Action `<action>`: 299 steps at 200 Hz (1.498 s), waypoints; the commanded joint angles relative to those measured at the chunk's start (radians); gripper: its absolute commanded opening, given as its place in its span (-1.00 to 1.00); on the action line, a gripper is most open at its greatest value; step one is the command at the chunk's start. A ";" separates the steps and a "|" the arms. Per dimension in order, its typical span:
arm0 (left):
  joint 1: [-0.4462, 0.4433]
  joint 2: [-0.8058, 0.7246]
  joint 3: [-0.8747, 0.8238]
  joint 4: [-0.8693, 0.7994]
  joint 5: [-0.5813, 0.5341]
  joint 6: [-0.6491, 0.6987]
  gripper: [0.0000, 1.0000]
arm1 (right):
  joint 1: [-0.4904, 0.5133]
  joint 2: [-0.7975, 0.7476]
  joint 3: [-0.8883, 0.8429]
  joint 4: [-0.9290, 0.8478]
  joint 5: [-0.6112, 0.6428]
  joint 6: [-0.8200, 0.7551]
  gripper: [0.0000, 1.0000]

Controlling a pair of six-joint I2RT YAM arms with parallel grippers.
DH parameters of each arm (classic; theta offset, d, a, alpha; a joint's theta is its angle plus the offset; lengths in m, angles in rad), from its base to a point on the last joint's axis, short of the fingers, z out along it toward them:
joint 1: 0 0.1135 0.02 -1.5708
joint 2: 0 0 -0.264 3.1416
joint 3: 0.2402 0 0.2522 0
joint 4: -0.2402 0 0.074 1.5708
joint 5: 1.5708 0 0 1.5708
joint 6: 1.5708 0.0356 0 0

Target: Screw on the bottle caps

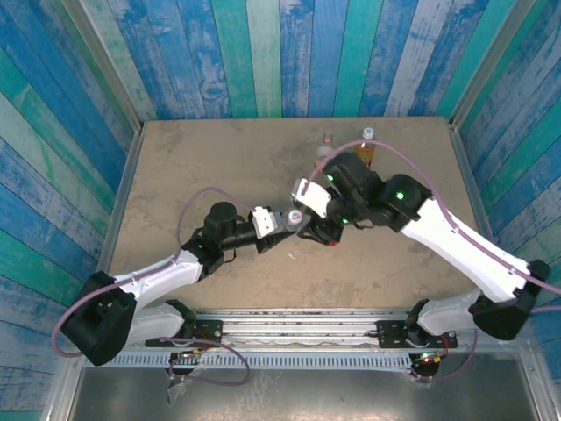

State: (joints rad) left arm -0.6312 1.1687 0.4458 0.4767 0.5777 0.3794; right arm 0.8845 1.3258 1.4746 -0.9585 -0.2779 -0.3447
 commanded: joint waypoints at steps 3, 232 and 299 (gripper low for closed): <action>0.001 -0.043 0.014 -0.079 0.166 0.038 -0.08 | 0.022 -0.057 -0.052 0.010 -0.127 -0.412 0.20; 0.002 -0.050 0.083 -0.202 0.297 0.081 -0.09 | 0.024 0.062 0.053 -0.034 -0.075 -0.496 -0.26; 0.001 -0.055 0.083 -0.191 0.312 0.069 -0.09 | 0.024 0.074 0.037 -0.032 -0.037 -0.477 -0.21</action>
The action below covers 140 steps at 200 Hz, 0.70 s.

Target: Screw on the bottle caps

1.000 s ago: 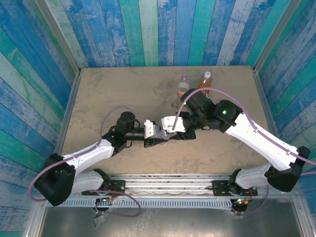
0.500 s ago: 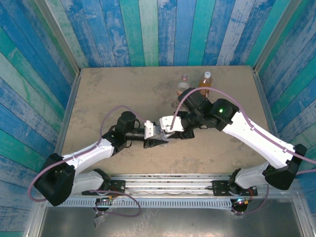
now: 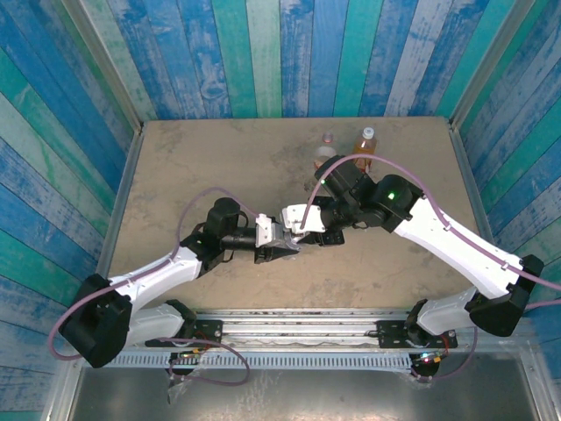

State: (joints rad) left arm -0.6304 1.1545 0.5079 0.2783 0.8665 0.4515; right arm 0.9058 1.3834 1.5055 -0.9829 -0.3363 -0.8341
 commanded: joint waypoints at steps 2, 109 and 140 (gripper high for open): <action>0.000 -0.042 0.021 0.007 0.022 -0.003 -0.09 | 0.002 0.018 0.008 -0.009 0.020 0.013 -0.23; 0.000 -0.068 -0.045 0.297 -0.455 -0.188 -0.12 | 0.009 0.050 0.052 0.099 0.266 0.578 -0.88; -0.005 -0.048 -0.042 0.332 -0.579 -0.183 -0.12 | 0.020 0.089 0.052 0.113 0.344 0.936 -0.99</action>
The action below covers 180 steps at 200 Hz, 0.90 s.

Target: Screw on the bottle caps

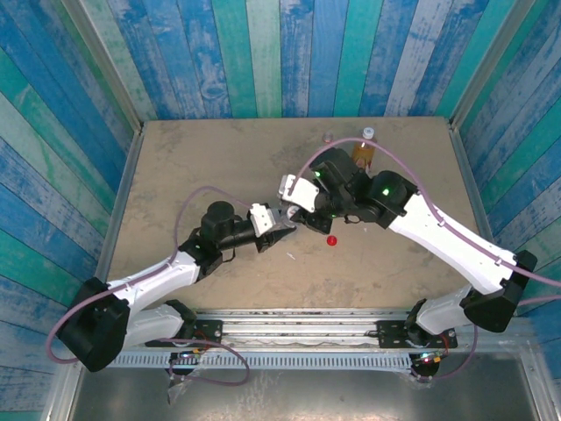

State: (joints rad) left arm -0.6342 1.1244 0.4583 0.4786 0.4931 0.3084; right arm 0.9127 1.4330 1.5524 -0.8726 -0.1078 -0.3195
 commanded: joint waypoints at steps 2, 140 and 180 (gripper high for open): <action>-0.003 -0.016 0.009 0.131 -0.211 -0.037 -0.12 | 0.013 0.043 0.003 0.002 0.122 0.445 -0.99; -0.022 -0.062 -0.080 0.179 -0.114 -0.058 0.91 | -0.007 0.015 -0.014 -0.021 0.170 0.414 -0.98; -0.021 -0.132 -0.141 0.210 -0.218 -0.119 0.87 | -0.046 0.054 -0.008 0.012 0.170 0.402 -0.98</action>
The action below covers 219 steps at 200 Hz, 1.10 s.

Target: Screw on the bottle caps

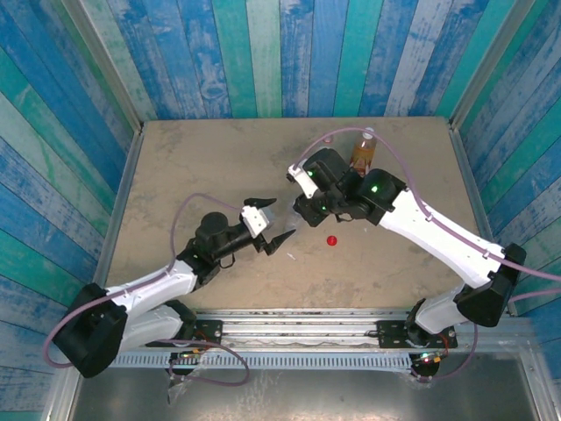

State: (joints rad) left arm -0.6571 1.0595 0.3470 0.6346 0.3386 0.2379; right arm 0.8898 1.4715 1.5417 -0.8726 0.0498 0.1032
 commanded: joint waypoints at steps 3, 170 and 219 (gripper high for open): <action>0.001 -0.074 -0.032 0.050 -0.074 -0.053 0.87 | -0.027 0.022 0.007 0.012 0.012 -0.022 -0.98; 0.001 0.232 0.132 0.020 0.018 -0.122 0.56 | -0.063 0.184 0.130 -0.088 -0.206 -0.142 -0.95; 0.001 0.285 0.168 0.007 0.048 -0.112 0.06 | -0.059 0.167 0.115 -0.091 -0.200 -0.135 -0.92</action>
State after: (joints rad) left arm -0.6586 1.3079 0.4828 0.6369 0.3691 0.1204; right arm 0.8215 1.6485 1.6573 -0.9295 -0.1314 -0.0250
